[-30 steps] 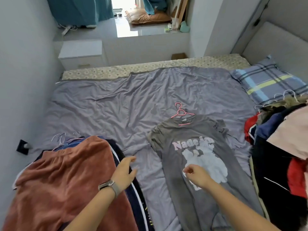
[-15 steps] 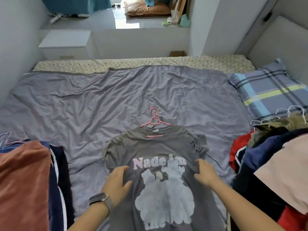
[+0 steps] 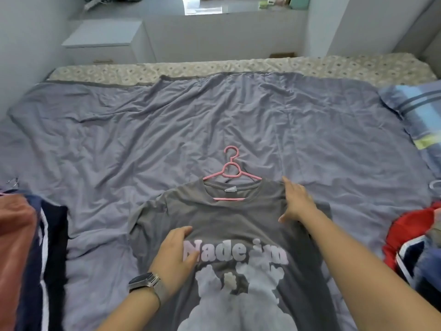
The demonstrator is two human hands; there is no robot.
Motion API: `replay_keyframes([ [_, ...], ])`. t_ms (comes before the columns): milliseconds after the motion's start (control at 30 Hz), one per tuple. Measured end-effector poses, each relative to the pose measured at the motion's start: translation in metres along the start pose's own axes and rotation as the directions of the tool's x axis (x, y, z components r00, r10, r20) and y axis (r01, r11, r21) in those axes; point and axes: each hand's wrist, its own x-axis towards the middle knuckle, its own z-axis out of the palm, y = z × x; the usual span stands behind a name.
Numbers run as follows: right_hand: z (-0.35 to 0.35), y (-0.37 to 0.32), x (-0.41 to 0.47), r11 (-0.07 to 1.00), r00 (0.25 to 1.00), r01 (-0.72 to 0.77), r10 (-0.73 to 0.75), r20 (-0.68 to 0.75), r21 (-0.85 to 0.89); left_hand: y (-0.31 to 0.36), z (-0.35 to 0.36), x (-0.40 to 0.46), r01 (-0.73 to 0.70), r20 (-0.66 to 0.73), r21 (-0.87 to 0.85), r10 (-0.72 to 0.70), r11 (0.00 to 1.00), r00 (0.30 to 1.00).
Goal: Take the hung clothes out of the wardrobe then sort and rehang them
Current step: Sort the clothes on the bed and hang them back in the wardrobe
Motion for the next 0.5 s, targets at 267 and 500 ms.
replay_keyframes([
  [267, 0.027, -0.007, 0.018, 0.992, 0.998, -0.060, 0.058, 0.022, 0.113, -0.035, -0.010, -0.038, -0.111, 0.019, -0.038, 0.112, 0.993, 0.994],
  [500, 0.056, -0.063, -0.058, 0.926, 0.991, 0.133, -0.129, -0.034, 0.352, -0.031, -0.019, -0.083, -0.004, -0.108, -0.126, -0.010, 0.992, 0.994],
])
